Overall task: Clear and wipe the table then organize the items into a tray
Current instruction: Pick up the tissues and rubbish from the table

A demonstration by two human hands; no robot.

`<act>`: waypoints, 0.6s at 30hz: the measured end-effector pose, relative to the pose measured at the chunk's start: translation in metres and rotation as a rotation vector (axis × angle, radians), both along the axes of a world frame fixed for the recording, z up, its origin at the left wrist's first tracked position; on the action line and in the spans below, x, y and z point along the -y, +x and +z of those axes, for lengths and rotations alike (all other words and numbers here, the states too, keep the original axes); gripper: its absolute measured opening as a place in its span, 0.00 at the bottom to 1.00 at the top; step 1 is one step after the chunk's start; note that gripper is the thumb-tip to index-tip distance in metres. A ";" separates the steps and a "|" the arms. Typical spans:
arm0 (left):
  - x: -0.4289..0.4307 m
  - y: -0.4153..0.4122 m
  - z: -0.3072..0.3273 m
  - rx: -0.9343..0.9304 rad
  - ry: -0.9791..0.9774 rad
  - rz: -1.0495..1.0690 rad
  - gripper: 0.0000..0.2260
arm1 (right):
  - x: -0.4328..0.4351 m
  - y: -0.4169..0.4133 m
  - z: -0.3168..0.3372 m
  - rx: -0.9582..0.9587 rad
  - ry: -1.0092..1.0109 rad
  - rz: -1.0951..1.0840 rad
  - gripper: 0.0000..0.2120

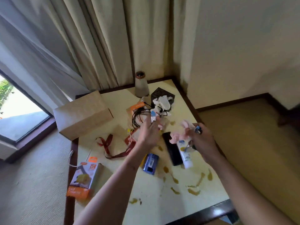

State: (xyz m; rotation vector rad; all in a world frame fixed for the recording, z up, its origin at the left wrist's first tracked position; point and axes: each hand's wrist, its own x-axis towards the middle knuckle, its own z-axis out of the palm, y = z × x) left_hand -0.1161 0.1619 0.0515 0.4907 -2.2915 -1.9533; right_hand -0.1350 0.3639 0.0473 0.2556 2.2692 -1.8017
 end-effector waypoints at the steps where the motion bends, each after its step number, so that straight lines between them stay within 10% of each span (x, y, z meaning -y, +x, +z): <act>1: -0.024 0.005 -0.003 0.012 0.003 -0.031 0.07 | -0.021 0.008 0.001 0.006 -0.013 -0.021 0.05; 18: -0.470 0.068 -0.142 0.522 0.206 -0.396 0.11 | -0.415 0.090 -0.160 0.249 -0.006 -0.291 0.04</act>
